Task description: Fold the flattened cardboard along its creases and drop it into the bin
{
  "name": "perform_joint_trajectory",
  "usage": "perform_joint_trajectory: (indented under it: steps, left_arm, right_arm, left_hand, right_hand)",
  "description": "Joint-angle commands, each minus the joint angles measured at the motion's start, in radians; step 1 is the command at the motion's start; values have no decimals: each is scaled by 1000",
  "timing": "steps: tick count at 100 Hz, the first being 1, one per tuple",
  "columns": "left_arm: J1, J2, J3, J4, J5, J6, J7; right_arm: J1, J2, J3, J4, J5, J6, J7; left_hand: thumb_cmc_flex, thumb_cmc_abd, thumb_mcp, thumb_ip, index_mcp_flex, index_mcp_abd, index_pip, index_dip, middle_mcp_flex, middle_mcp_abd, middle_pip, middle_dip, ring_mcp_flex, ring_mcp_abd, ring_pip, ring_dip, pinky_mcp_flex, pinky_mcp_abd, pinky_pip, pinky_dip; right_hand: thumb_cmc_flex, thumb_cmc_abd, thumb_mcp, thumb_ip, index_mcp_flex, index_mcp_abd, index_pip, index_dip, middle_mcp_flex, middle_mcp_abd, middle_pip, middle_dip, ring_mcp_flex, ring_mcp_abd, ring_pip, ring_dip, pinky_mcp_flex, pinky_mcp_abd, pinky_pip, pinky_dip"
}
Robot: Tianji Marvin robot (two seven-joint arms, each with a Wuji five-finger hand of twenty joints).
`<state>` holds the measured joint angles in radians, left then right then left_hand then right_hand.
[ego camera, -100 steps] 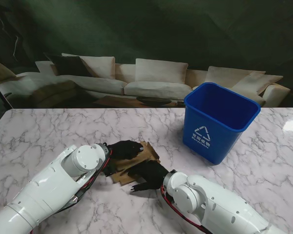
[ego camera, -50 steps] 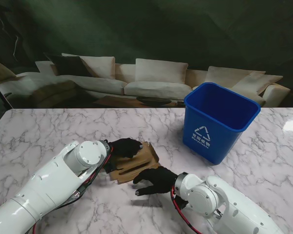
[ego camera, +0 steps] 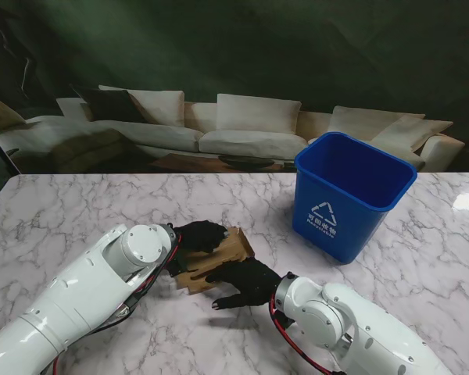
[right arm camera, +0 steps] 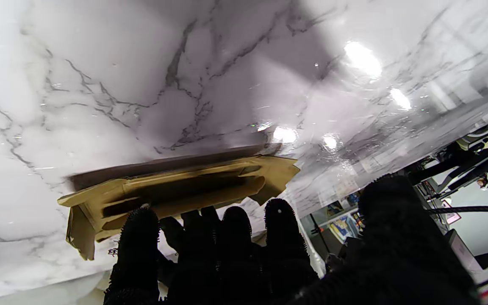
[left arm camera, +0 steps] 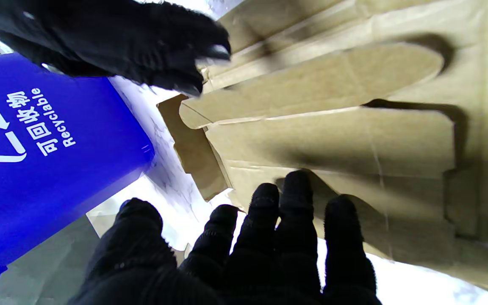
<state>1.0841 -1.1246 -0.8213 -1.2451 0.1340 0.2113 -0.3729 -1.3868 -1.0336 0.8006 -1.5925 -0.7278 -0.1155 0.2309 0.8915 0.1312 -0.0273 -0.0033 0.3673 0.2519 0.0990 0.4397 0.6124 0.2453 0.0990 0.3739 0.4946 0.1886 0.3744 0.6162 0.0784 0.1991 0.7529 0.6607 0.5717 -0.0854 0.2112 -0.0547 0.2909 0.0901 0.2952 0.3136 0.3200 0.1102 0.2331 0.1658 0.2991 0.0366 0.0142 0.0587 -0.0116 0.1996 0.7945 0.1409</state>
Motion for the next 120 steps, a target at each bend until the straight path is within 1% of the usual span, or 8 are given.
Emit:
perform_joint_trajectory:
  steps: [1, 10, 19, 42, 57, 69, 103, 120]
  left_arm:
    - [21, -1, 10, 33, -1, 13, -18]
    - [23, -4, 5, 36, -16, 18, -15]
    - [21, -4, 7, 40, -13, 17, -14]
    - [24, -3, 3, 37, -11, 11, -14]
    - [32, 1, -9, 20, -7, 6, -16]
    - [49, 10, -31, -13, 10, -5, -20]
    - [119, 27, -128, -122, 78, -62, 12]
    - [123, 28, -152, -129, 119, -74, 32]
  right_arm:
    - [12, -11, -5, 25, -3, 7, -13]
    - [29, -19, -32, 50, -4, 21, -46]
    - [49, -24, -56, 74, -6, 21, -64]
    - [101, -26, -116, 123, 29, 31, -44]
    - [111, -25, -138, 141, 39, 38, -36]
    - [115, -23, -149, 150, 32, 40, -34]
    - [136, -26, -181, 188, 23, 45, -46]
    - [147, -28, -194, 203, 27, 42, -51]
  left_hand:
    - [15, 38, -12, -18, -2, -13, -2, -7, -24, 21, -8, -11, -60, 167, -147, -88, -29, 135, -175, -98]
    - [17, 37, -12, -18, -2, -11, -2, -7, -27, 25, -9, -10, -63, 170, -148, -88, -29, 135, -176, -97]
    - [19, 37, -12, -18, -2, -11, -2, -7, -26, 24, -8, -9, -62, 170, -147, -87, -29, 135, -177, -96]
    - [23, 36, -12, -17, -2, -10, -2, -7, -25, 25, -8, -8, -62, 171, -145, -86, -26, 133, -178, -94]
    - [30, 33, -11, -17, 7, -6, 2, -5, -26, 24, -8, -7, -64, 170, -145, -86, -26, 134, -179, -92]
    - [38, 29, -11, -16, 29, -3, 11, -2, -23, 24, -7, -7, -62, 168, -145, -86, -23, 132, -178, -90]
    - [43, 24, -13, -17, 80, -6, 31, 11, -140, 13, -37, -19, -102, 143, -156, -89, -32, 119, -145, -69]
    - [42, 23, -12, -18, 84, -9, 28, 22, -263, -7, -66, -89, -196, 107, -234, -169, -58, 87, -270, -142]
  right_hand:
    - [-5, 18, -23, 24, -43, 30, -27, -25, -32, -13, -38, -20, -34, -22, -34, -25, -36, -38, -38, -29]
    - [-8, 21, -22, 25, -58, 29, -24, -27, -45, -3, -49, -24, -57, -13, -36, -31, -64, -49, -88, -61]
    - [-10, 20, -19, 25, -59, 28, -6, -15, -87, -1, 0, 1, -72, -14, -37, -35, -69, -51, -96, -79]
    - [-15, 17, -12, 25, -50, 33, -7, -4, -51, 19, 118, 50, -25, 4, -20, -20, -63, -35, -88, -91]
    - [-19, 12, -7, 24, -34, 39, -6, 7, -29, 32, 218, 91, 62, 52, 49, 48, -35, -5, -46, -74]
    - [-20, 7, -2, 23, 31, 41, 15, 17, -41, 47, 292, 119, 78, 72, 93, 99, -9, 15, 39, -23]
    - [-22, 3, 3, 22, 74, 49, 24, 22, -38, 50, 334, 132, 79, 78, 135, 133, 4, 34, 117, 33]
    - [-22, 3, 3, 22, 73, 48, 19, 20, -51, 46, 318, 123, 70, 76, 134, 132, -3, 32, 112, 36]
